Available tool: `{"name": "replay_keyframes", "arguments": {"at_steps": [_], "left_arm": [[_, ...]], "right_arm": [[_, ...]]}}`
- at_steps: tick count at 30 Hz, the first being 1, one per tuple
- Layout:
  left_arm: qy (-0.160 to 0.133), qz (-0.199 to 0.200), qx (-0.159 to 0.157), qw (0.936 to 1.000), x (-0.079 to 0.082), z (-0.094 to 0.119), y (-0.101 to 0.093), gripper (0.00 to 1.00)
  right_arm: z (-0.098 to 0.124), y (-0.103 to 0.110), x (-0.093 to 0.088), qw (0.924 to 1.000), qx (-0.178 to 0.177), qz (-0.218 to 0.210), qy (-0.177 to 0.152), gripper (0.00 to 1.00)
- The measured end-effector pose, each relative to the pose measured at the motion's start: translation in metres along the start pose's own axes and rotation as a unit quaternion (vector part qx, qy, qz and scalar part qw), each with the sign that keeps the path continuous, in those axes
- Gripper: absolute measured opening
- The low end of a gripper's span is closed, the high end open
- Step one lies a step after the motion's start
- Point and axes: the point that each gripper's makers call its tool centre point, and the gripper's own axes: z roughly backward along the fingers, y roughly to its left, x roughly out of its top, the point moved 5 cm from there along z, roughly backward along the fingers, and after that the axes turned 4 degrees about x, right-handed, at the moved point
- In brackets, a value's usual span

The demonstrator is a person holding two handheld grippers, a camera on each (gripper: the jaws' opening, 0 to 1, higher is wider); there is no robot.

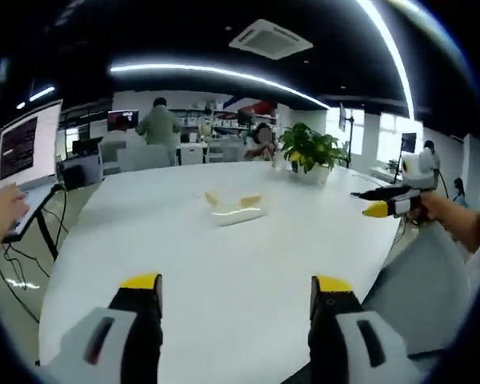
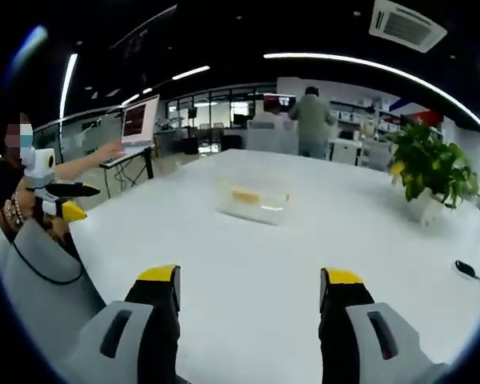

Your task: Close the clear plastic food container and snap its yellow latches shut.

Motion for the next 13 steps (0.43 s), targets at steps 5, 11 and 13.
{"name": "replay_keyframes", "arguments": {"at_steps": [5,11,13], "left_arm": [[0.012,0.015,-0.022,0.9996,-0.006,-0.005,-0.003,0.75],[0.016,0.020,-0.010,0.9996,-0.010,-0.005,0.001,0.75],[0.016,0.029,-0.007,0.9994,-0.010,-0.005,0.003,0.75]], "right_arm": [[-0.001,-0.001,0.001,0.9999,0.005,-0.005,-0.012,0.71],[-0.002,-0.009,-0.009,0.9980,0.006,-0.063,0.001,0.73],[0.000,-0.012,-0.008,0.9969,0.003,-0.078,-0.007,0.72]]}}
